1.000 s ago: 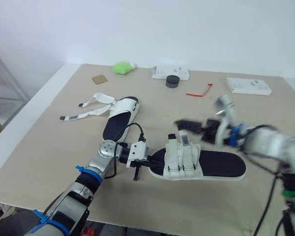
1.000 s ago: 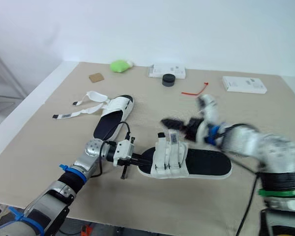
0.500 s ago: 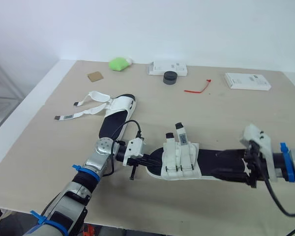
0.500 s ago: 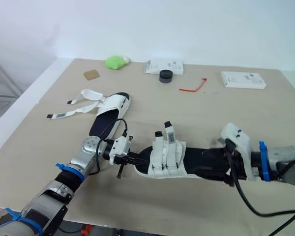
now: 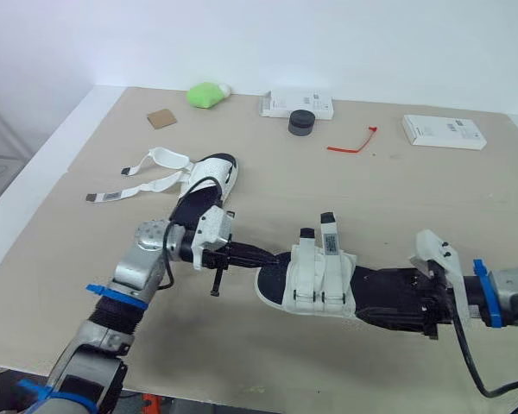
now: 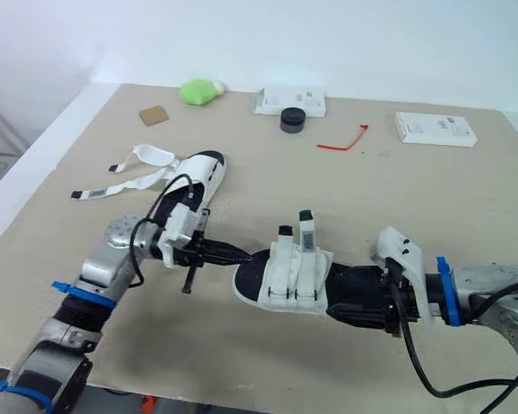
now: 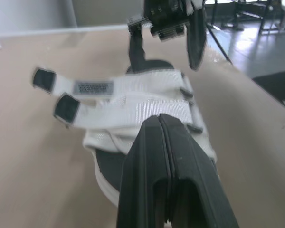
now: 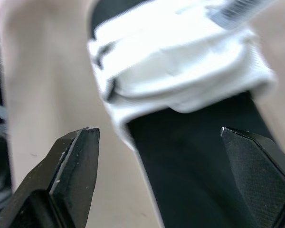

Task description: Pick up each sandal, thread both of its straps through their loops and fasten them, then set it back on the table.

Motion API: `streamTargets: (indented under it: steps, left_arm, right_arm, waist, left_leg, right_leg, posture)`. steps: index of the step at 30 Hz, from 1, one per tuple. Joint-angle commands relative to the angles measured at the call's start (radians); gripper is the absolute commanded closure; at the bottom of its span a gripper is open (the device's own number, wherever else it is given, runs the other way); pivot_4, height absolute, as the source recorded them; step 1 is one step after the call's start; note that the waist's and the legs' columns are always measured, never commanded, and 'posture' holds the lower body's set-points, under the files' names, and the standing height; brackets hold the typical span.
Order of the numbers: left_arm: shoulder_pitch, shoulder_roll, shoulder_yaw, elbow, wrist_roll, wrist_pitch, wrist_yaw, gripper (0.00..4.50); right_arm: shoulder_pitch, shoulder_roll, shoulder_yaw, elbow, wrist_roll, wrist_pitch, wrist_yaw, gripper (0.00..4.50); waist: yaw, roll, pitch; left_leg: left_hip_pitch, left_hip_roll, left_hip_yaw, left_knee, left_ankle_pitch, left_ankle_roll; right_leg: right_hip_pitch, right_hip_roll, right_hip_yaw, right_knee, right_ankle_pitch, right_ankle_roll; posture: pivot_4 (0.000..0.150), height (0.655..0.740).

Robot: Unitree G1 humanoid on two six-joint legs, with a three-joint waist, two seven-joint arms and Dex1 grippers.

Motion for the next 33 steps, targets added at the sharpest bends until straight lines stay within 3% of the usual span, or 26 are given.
streamTargets:
  steps: [1,6,16,17,20,23,26,27,30,33]
  left_arm:
    - [0.042,0.064,0.08,-0.163,-0.087,0.095,0.048,4.5]
    - [0.124,0.189,0.137,-0.284,-0.158,0.202,0.05,4.5]
    - [0.19,0.279,0.23,-0.374,-0.286,0.316,0.079,4.5]
    - [0.19,0.279,0.232,-0.378,-0.288,0.321,0.087,4.5]
    - [0.197,0.277,0.241,-0.382,-0.293,0.335,0.118,4.5]
    - [0.219,0.279,0.244,-0.388,-0.291,0.343,0.141,4.5]
    - [0.245,0.284,0.245,-0.399,-0.283,0.344,0.157,4.5]
    - [0.252,0.284,0.246,-0.404,-0.282,0.345,0.165,4.5]
    - [0.275,0.29,0.257,-0.426,-0.289,0.36,0.195,4.5]
    - [0.304,0.292,0.276,-0.45,-0.29,0.365,0.235,4.5]
  right_arm:
    - [-0.017,0.013,-0.003,-0.052,0.032,0.037,-0.011,0.1]
    - [-0.014,0.043,0.015,-0.104,0.035,0.068,-0.057,0.1]
    - [-0.069,0.22,0.103,-0.105,0.028,0.112,-0.217,0.1]
    - [-0.065,0.227,0.104,-0.111,0.033,0.115,-0.216,0.65]
    - [-0.066,0.26,0.102,-0.113,0.05,0.117,-0.231,1.41]
    - [-0.075,0.291,0.11,-0.101,0.049,0.116,-0.244,2.59]
    - [-0.08,0.32,0.102,-0.09,0.063,0.117,-0.253,3.25]
    - [-0.083,0.33,0.096,-0.084,0.069,0.117,-0.256,3.88]
    - [-0.104,0.352,0.059,-0.04,0.072,0.118,-0.279,4.42]
    - [-0.174,0.36,-0.019,0.074,0.026,0.1,-0.37,4.42]
  waist:
    - [-0.001,-0.001,0.0]
    - [-0.002,-0.001,0.0]
    - [-0.002,-0.003,0.002]
    - [-0.002,-0.003,0.002]
    - [-0.001,-0.003,0.002]
    - [-0.002,-0.003,0.002]
    - [-0.002,-0.003,0.002]
    - [-0.002,-0.003,0.002]
    - [-0.002,-0.003,0.002]
    - [-0.003,-0.003,0.002]
  left_leg:
    - [0.0,0.0,0.0,0.0,0.0,0.0]
    - [0.001,0.003,0.0,0.0,0.002,-0.003]
    - [0.001,0.006,-0.001,0.001,0.006,-0.01]
    - [0.001,0.007,-0.001,0.001,0.006,-0.01]
    - [0.001,0.007,-0.001,0.001,0.006,-0.01]
    - [0.001,0.008,0.0,0.003,0.006,-0.01]
    - [0.001,0.008,0.001,0.003,0.007,-0.01]
    - [0.001,0.008,0.001,0.003,0.007,-0.01]
    - [0.001,0.011,0.001,0.004,0.007,-0.011]
    - [0.001,0.013,0.001,0.007,0.008,-0.011]
  right_leg:
    - [0.0,0.0,0.0,0.0,0.0,0.0]
    - [-0.001,0.003,0.0,0.002,0.001,-0.002]
    - [-0.002,0.006,0.001,0.004,0.006,-0.006]
    - [-0.002,0.006,0.001,0.005,0.006,-0.006]
    - [-0.003,0.007,0.001,0.006,0.007,-0.007]
    - [-0.004,0.008,0.003,0.01,0.006,-0.008]
    - [-0.007,0.008,0.005,0.015,0.006,-0.01]
    - [-0.008,0.009,0.006,0.016,0.006,-0.01]
    - [-0.01,0.012,0.006,0.018,0.006,-0.011]
    - [-0.01,0.014,0.007,0.019,0.008,-0.012]
  posture:
    - [0.15,0.74]
    - [0.15,0.74]
    - [0.15,0.74]
    - [0.15,0.74]
    - [0.15,0.74]
    - [0.15,0.74]
    - [0.15,0.74]
    - [0.15,0.74]
    - [0.15,0.74]
    - [0.15,0.74]
